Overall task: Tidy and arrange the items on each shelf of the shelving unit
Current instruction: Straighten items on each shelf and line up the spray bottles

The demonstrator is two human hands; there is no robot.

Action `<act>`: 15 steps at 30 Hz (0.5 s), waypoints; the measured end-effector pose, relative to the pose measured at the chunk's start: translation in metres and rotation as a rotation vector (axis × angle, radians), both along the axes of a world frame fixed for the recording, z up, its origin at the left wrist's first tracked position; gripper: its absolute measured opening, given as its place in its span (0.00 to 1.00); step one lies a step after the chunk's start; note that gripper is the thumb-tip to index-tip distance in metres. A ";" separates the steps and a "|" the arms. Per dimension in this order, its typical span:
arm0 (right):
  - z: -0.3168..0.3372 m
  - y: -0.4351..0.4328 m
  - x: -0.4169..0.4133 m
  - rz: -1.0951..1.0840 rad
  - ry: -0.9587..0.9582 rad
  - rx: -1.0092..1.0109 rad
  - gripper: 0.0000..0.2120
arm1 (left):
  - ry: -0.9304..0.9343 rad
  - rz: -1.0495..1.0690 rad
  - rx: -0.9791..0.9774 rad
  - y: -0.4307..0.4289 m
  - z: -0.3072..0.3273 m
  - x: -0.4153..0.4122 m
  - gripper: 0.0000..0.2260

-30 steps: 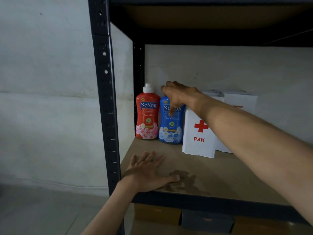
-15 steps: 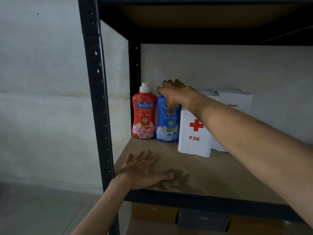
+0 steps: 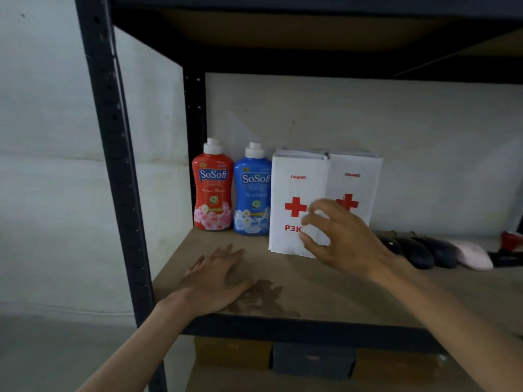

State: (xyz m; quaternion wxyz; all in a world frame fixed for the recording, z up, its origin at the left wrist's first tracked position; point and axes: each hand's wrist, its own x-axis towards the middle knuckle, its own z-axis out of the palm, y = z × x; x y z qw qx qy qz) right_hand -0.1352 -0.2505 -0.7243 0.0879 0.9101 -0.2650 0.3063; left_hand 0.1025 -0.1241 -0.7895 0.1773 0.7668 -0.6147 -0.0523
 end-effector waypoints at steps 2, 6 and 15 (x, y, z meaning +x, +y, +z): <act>-0.015 0.002 -0.023 -0.060 0.017 0.121 0.17 | -0.002 -0.035 -0.077 -0.011 0.001 -0.017 0.36; -0.032 0.002 -0.066 -0.080 0.152 0.323 0.19 | -0.103 -0.120 -0.264 -0.049 0.005 -0.056 0.42; -0.053 -0.005 -0.130 -0.029 0.084 0.522 0.27 | -0.094 0.072 -0.530 -0.134 0.019 -0.112 0.59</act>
